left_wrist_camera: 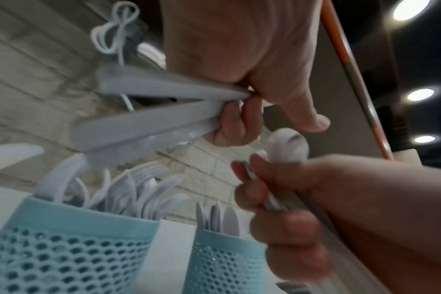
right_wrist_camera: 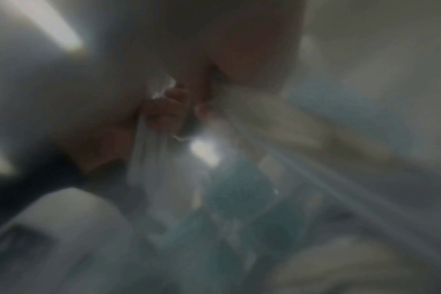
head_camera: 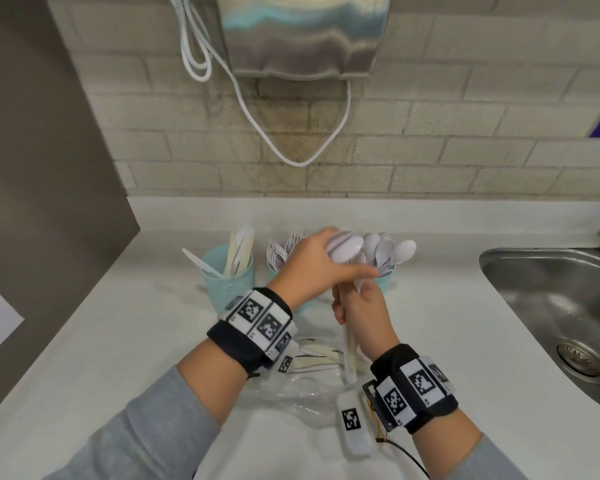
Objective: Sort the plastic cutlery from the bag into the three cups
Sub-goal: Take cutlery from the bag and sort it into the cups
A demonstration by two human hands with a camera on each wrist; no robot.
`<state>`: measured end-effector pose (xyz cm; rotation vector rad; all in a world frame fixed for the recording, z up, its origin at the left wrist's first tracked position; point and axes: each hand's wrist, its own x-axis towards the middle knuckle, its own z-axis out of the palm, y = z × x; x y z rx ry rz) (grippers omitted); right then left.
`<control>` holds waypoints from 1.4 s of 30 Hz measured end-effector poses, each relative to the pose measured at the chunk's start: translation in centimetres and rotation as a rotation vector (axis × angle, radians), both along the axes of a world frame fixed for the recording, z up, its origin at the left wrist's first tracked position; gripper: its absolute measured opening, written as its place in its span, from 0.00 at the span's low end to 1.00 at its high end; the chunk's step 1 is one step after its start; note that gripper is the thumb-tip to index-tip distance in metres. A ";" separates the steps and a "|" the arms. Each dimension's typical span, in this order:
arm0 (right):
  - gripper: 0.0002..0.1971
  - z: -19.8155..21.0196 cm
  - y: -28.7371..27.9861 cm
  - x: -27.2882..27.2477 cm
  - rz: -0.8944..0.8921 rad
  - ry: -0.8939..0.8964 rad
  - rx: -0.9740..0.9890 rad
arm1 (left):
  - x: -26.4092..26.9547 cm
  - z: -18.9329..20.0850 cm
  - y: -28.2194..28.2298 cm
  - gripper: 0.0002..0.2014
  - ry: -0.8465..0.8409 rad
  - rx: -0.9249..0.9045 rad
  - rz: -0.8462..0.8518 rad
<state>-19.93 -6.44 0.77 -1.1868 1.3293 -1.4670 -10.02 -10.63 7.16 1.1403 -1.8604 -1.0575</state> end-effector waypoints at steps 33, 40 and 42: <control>0.11 -0.8 2.3 -4.2 -0.150 -0.412 -0.083 | -11.1 -2.6 -6.9 0.05 0.249 -0.001 -0.080; 0.17 -1.2 2.1 -4.3 -0.128 -0.377 -0.064 | -10.4 -3.4 -6.9 0.11 -0.201 -0.223 -0.078; 0.17 -0.9 2.1 -4.2 -0.110 -0.403 -0.061 | -10.3 -3.6 -6.7 0.16 -0.466 -0.342 -0.073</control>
